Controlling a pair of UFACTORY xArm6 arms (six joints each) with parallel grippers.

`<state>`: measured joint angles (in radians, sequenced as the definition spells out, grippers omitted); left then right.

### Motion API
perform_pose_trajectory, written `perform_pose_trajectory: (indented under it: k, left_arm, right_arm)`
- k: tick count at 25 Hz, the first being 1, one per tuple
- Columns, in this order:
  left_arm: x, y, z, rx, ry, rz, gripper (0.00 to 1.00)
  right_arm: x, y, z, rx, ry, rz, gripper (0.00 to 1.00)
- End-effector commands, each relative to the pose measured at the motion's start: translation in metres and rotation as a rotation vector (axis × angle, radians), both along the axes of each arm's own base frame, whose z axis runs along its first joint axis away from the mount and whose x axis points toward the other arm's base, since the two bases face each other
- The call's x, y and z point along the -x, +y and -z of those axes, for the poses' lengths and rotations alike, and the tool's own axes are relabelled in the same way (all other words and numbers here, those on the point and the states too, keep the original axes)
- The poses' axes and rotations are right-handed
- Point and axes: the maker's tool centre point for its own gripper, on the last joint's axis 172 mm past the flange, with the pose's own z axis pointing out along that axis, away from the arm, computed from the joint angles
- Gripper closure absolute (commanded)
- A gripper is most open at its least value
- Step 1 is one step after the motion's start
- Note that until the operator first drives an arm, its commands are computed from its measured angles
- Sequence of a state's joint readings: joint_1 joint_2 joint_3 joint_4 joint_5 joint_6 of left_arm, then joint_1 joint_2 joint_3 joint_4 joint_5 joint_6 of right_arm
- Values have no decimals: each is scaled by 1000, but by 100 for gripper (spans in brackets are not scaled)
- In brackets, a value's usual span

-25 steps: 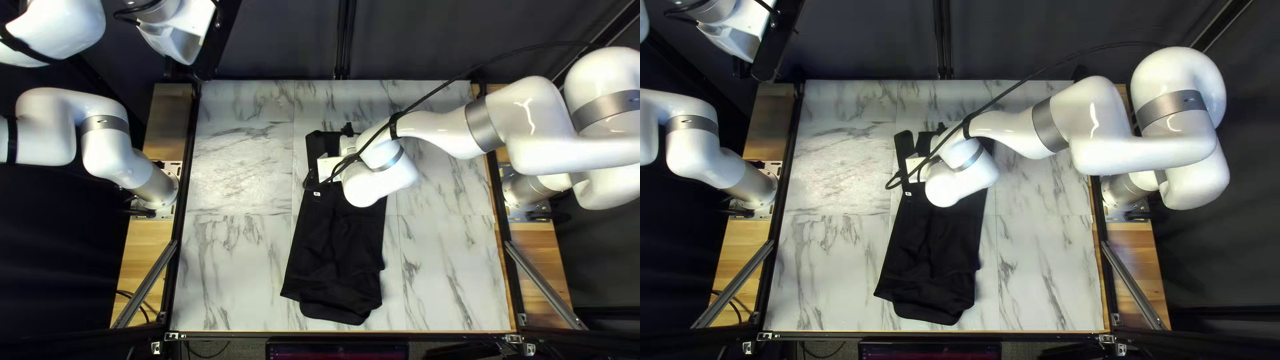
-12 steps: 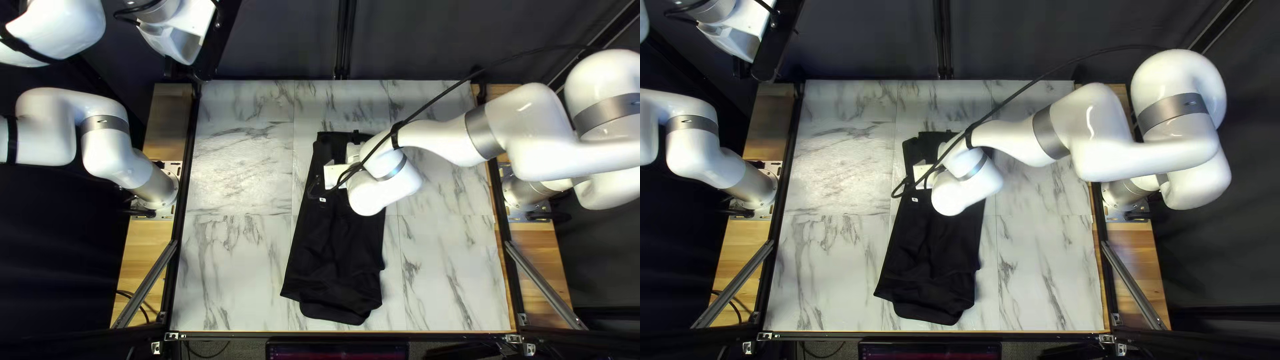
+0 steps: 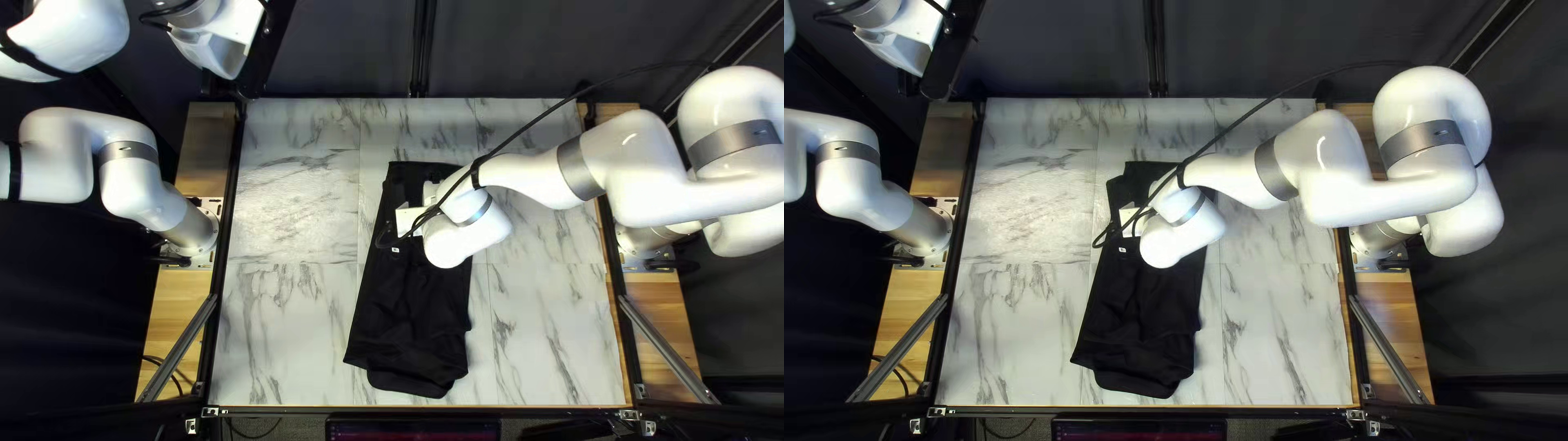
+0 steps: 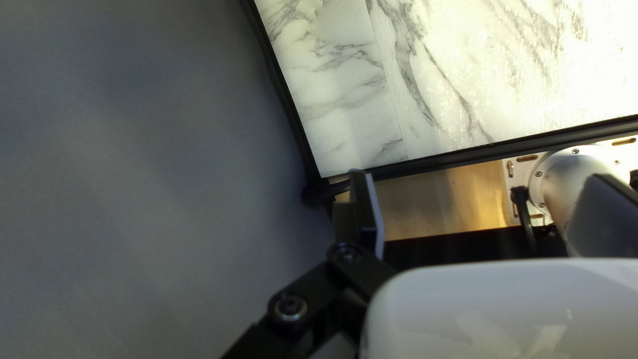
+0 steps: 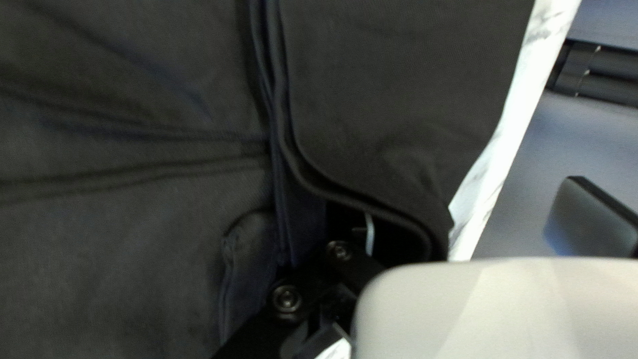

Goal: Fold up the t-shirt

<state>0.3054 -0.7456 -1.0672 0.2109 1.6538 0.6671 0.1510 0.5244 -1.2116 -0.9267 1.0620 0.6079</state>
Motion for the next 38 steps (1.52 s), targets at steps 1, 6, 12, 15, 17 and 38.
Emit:
perform_pose_trajectory:
  k: [1,6,12,15,17,38]
  left_arm:
    - [0,0,0,0,0,0,0]
    - [0,0,0,0,0,0,0]
    - [0,0,0,0,0,0,0]
    - [0,0,0,0,0,0,0]
    - [0,0,0,0,0,0,0]
    - [0,0,0,0,0,0,0]
  right_arm:
    - [-9,2,1,7,11,-20,0]
    - [-23,0,-13,11,-8,-40,0]
    - [-33,-1,-24,6,-45,-51,0]
    - [-25,-3,-20,2,-47,-45,0]
    - [-21,-2,-14,-1,-41,-42,0]
    - [-42,13,-2,-3,-19,-92,0]
